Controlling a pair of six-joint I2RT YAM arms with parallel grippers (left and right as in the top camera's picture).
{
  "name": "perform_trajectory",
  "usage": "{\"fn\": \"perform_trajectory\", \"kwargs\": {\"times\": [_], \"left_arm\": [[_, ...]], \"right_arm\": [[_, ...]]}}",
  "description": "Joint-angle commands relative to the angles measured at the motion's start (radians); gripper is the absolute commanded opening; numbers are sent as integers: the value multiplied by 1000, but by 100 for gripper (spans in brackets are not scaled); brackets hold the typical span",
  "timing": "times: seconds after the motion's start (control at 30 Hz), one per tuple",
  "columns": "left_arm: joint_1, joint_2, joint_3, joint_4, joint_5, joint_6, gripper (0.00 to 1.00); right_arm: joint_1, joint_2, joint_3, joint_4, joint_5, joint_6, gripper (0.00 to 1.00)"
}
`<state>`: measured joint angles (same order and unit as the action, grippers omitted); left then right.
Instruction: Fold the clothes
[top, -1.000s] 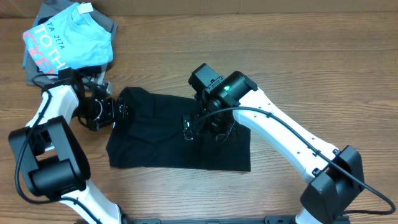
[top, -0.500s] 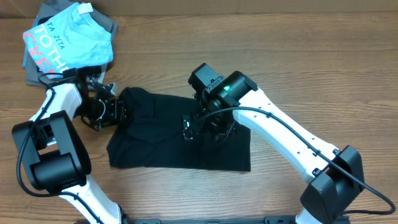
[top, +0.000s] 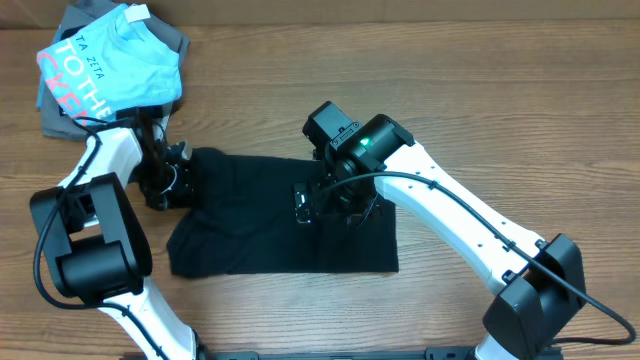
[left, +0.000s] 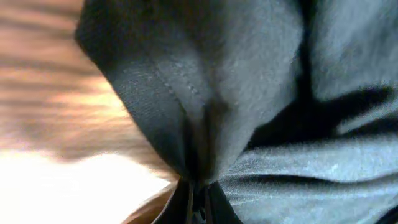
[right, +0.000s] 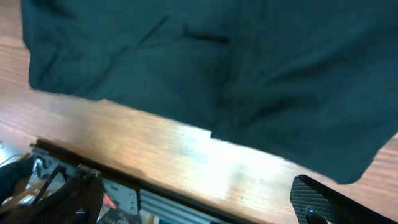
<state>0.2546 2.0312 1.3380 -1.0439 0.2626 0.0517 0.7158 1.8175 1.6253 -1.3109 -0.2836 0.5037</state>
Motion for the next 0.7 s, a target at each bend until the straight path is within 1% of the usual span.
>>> {"fn": "perform_trajectory", "kwargs": {"times": [0.0, 0.1, 0.27, 0.4, 0.5, 0.67], "left_arm": [[-2, 18, 132, -81, -87, -77, 4], [-16, 11, 227, -165, -85, -95, 4], [-93, -31, 332, -263, -86, -121, 4], [-186, -82, 359, -290, -86, -150, 4], [-271, -111, 360, -300, -86, -195, 4], [-416, -116, 360, -305, -87, -245, 4]], "right_arm": [[4, -16, -4, 29, 49, -2, 100], [4, -16, -40, 62, 67, -1, 100], [1, -14, -145, 170, 82, -1, 100], [1, -6, -240, 272, 80, 22, 100], [0, 2, -298, 333, 80, 30, 100], [-6, 27, -330, 379, 81, 40, 100]]}}
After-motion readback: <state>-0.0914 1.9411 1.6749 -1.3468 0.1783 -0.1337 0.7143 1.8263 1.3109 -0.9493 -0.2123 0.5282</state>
